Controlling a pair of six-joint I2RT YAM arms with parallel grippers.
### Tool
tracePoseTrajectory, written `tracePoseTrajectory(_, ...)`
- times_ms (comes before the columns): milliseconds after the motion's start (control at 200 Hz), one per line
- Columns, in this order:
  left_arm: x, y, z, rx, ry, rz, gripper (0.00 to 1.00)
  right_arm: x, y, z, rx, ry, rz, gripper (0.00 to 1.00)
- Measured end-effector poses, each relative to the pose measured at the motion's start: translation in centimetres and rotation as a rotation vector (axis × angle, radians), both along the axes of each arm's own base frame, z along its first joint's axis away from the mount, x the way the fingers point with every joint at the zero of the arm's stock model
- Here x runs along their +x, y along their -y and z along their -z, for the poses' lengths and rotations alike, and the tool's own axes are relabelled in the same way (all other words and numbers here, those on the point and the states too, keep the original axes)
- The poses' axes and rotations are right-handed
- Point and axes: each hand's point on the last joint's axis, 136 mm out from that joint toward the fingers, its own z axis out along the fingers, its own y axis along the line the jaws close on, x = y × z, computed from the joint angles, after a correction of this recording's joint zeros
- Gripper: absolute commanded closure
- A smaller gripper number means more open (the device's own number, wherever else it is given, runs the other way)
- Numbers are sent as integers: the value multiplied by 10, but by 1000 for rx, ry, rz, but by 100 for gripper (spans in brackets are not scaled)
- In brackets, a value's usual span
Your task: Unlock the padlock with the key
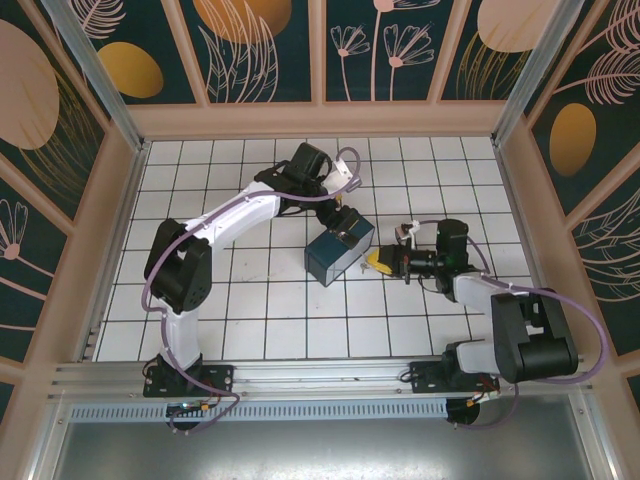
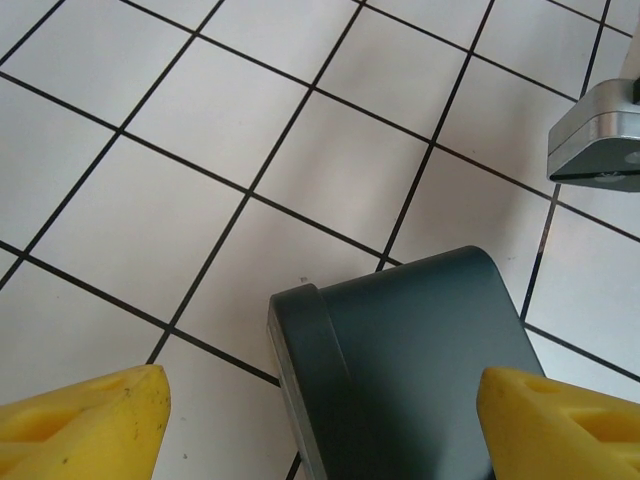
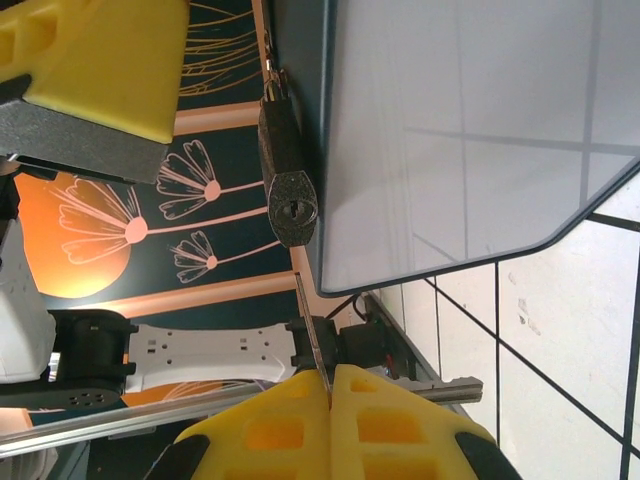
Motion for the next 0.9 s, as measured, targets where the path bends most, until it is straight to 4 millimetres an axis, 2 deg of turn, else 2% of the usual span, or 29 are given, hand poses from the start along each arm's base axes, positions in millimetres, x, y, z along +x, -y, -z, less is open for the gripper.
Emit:
tracePoseTrajectory(290,6,-12,10,1,-23,-21,20,12,-1,-8,9,0,-14,100)
tracePoseTrajectory(470,8,-15,11,-20,-44,-24,20,15,-2,-5,-3,-14,-22,100)
tracePoseTrajectory(901,-10,-13,26,-65,-144,5,20,19,-3,-1,-13,-15,-34,100)
